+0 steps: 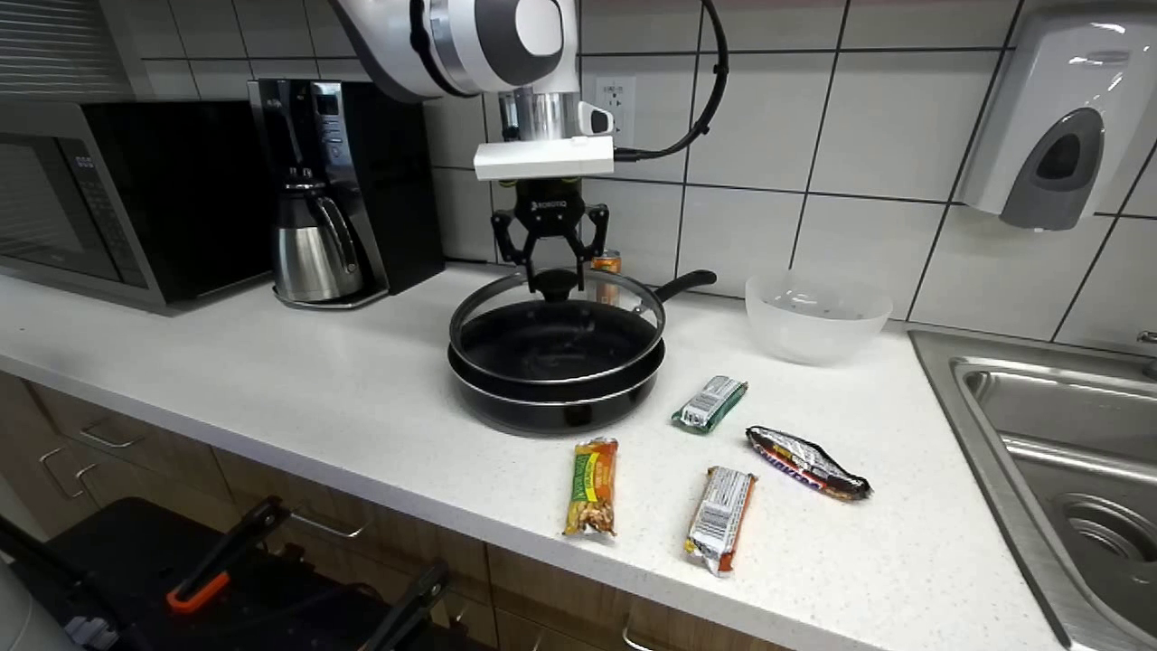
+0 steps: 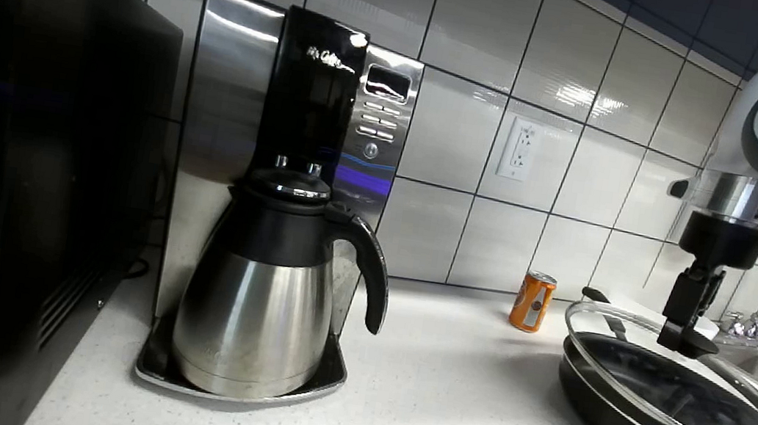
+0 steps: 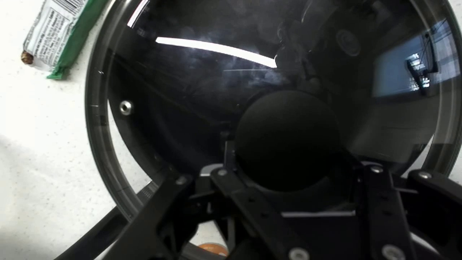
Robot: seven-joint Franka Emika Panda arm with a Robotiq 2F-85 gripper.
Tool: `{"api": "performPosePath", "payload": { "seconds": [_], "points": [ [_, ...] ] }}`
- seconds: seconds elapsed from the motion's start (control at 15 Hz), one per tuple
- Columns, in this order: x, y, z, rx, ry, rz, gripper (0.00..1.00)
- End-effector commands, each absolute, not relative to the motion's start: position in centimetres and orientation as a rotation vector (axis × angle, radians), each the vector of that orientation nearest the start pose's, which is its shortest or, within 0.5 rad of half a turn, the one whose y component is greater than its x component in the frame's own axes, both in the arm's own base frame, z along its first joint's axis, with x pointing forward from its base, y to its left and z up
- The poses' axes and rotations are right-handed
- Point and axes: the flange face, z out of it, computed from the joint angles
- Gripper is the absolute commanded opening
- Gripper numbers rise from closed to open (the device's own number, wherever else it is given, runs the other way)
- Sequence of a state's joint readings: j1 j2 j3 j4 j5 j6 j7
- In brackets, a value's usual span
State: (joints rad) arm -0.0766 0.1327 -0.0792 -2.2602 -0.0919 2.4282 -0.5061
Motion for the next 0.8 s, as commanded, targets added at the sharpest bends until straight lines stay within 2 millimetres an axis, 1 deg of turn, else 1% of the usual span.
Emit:
{"api": "performPosePath", "payload": {
  "seconds": [0.0, 0.33, 0.6, 0.73],
  "points": [
    [52.8, -7.0, 33.8, -3.158, -0.675, -0.022, 0.37],
    [52.6, -4.8, 34.7, -3.132, -0.722, 0.002, 0.37],
    [52.5, -2.2, 34.9, -3.117, -0.774, 0.029, 0.37],
    [52.5, -0.6, 35.0, -3.108, -0.803, 0.042, 0.37]
  ]
}}
